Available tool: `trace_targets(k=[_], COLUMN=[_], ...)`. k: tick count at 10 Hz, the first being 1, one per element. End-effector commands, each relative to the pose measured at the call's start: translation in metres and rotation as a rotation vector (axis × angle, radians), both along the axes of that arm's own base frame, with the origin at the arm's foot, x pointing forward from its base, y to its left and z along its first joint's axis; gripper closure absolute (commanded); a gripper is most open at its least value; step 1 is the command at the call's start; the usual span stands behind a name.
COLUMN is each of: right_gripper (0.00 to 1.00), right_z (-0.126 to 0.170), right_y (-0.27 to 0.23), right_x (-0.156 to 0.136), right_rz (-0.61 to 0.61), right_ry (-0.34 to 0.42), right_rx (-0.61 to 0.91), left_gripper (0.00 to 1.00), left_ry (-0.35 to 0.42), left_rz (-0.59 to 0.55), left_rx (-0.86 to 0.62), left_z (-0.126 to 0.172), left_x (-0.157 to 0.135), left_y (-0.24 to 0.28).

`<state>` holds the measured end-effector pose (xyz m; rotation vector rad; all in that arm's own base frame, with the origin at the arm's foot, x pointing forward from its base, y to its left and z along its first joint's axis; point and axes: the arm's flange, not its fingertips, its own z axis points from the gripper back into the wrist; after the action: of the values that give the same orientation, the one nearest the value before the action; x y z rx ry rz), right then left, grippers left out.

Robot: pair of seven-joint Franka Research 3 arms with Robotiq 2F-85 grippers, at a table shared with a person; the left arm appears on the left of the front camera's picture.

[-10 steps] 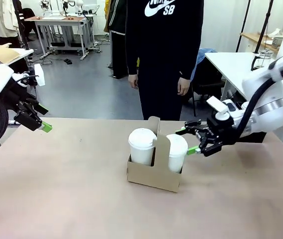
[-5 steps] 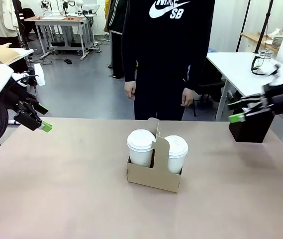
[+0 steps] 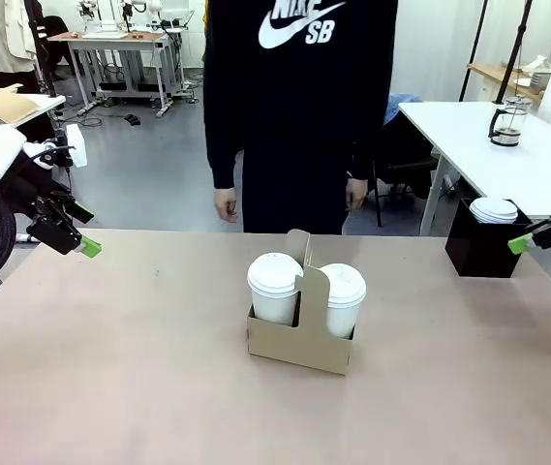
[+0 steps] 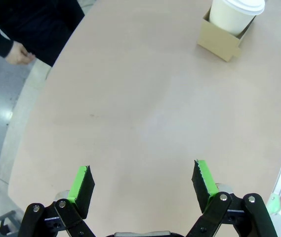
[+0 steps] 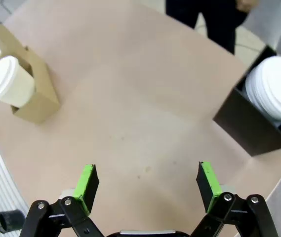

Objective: Pour a drink into a cup and package it in a carrier.
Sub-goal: Insert the held 600 ml Paper Cup into the Cup Carrier.

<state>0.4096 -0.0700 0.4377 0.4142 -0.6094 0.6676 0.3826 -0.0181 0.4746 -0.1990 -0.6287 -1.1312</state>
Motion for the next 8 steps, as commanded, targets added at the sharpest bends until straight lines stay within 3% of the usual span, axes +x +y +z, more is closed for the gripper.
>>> trace_targets(k=[1,2,3,4,8], right_gripper=[0.00,0.00,0.00,0.00,0.00], right_z=[-0.0044,-0.0066,-0.0084,-0.0075,-0.0075], right_y=[-0.0012,-0.0019,-0.0021,-0.0064,-0.0064], right_x=[-0.0010,-0.0006,0.0052,-0.0017,-0.0017], right_rz=[-0.038,-0.032,-0.104,-0.015,-0.015], right_ry=[0.006,0.004,-0.002,-0.001,-0.001], right_rx=[-0.045,-0.040,-0.022,-0.028,-0.028], left_gripper=[0.00,0.00,0.00,0.00,0.00], left_ry=[0.005,0.005,0.005,0.005,0.005], left_rz=[0.001,0.001,0.001,0.001,0.001], left_rx=[-0.022,-0.022,-0.022,-0.022,-0.022], left_z=[0.0005,0.0005,0.0005,0.0005,0.0005], left_x=[0.0004,0.0004,0.0004,0.0004,0.0004], left_y=[0.0002,0.0002,0.0002,0.0002,0.0002])
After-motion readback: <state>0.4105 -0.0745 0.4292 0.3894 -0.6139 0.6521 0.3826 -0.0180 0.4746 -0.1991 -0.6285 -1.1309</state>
